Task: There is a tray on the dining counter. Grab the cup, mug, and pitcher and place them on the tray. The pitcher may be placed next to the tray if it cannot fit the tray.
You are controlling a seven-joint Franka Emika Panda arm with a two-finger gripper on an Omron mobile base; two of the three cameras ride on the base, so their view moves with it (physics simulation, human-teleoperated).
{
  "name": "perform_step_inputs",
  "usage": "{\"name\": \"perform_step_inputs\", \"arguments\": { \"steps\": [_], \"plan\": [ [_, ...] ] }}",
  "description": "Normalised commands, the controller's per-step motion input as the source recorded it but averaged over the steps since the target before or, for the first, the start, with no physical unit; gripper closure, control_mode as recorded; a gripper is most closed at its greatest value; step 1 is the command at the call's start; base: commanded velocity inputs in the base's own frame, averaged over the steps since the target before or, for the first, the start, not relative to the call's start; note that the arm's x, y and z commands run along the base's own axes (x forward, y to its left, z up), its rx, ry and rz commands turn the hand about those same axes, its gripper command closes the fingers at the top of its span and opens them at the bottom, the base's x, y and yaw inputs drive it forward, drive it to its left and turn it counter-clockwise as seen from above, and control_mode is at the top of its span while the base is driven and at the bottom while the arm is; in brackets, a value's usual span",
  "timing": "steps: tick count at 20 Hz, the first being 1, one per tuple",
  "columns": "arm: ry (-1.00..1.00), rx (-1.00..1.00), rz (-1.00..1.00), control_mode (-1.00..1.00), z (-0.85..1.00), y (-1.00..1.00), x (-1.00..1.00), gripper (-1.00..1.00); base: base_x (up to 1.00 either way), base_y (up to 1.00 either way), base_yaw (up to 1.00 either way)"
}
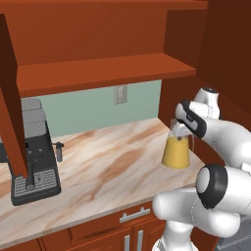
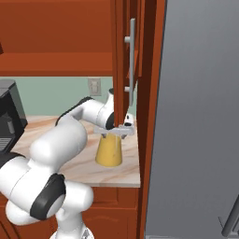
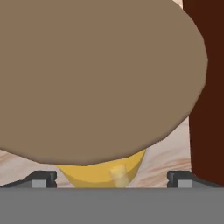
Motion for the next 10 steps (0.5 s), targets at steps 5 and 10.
{"name": "perform_step_inputs", "arguments": {
  "steps": [5, 10],
  "plan": [
    [0.00, 0.00, 0.00, -1.00, 0.00, 0.00, 0.00, -1.00, 0.00, 0.00, 0.00],
    [0.00, 0.00, 0.00, -1.00, 0.00, 0.00, 0.00, 1.00, 0.00, 0.00, 0.00]
  ]
}}
